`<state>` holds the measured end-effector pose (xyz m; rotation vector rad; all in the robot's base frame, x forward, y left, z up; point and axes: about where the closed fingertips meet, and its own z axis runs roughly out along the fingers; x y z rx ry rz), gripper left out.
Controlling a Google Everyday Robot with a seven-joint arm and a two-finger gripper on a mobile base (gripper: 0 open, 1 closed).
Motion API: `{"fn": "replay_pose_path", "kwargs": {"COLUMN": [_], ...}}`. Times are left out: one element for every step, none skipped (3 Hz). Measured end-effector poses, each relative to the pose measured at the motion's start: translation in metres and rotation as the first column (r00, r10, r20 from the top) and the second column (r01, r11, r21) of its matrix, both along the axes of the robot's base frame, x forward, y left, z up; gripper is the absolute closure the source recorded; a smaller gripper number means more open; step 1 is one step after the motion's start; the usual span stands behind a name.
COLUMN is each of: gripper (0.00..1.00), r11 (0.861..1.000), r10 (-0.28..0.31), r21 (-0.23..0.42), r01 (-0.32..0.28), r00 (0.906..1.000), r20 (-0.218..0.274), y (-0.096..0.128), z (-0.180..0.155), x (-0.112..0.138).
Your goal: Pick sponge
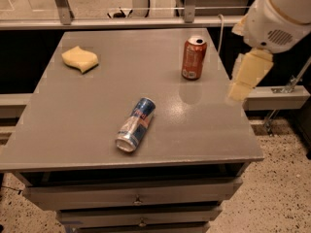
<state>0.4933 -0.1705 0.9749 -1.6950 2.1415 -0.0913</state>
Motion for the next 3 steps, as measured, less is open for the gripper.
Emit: {"fn": "replay_pose_path", "kwargs": {"gripper": [0.00,0.00,0.00], "r11": [0.995,0.972,0.972], "r10": [0.003,0.024,0.024], "r21": [0.102,0.232,0.232], "r01": [-0.004,-0.022,-0.022], "r00": [1.0000,0.9997,0.9997], "r20": [0.004,-0.007,-0.007], "y": [0.042,0.099,0.099], "z": [-0.009,-0.016,-0.016], "x": [0.045,0.084,0.084]}}
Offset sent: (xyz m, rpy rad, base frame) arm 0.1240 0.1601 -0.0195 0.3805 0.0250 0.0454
